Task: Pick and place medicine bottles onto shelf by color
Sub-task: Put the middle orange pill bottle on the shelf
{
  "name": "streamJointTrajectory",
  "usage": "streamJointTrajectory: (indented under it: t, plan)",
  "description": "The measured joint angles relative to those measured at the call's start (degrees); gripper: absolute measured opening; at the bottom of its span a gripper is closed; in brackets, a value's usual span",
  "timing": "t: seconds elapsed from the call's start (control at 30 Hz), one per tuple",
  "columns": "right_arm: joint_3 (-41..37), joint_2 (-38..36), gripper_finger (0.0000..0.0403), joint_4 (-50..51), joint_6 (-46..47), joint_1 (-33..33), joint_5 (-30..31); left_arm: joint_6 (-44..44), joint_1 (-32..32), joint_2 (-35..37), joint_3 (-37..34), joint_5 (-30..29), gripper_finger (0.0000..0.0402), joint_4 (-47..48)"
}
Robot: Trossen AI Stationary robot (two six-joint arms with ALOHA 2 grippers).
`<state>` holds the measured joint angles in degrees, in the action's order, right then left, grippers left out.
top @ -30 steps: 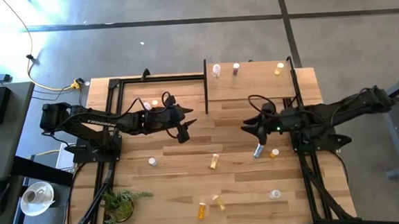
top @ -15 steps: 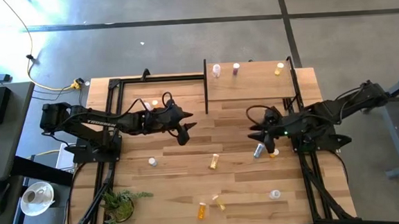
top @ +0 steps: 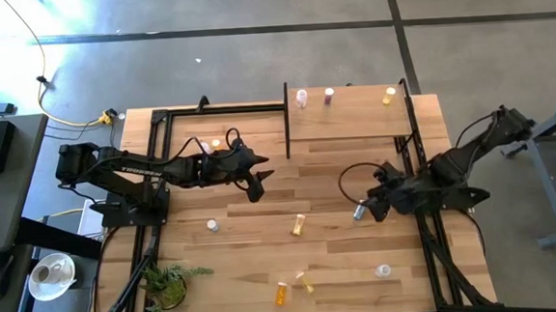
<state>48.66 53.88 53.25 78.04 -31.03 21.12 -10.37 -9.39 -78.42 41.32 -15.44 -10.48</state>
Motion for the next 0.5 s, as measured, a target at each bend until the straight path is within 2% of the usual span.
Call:
streamJointTrajectory:
  t: [0.33,0.5]
  plan:
    - [0.0,7.5,0.0178,1.6,10.8,-5.7,-0.3,0.0,0.0,0.0,0.0,-0.2,0.0191,0.0]
    - [0.0,11.3,0.0178,3.7,16.3,-7.0,-3.0,0.0,0.0,0.0,0.0,-0.2,0.0191,0.0]
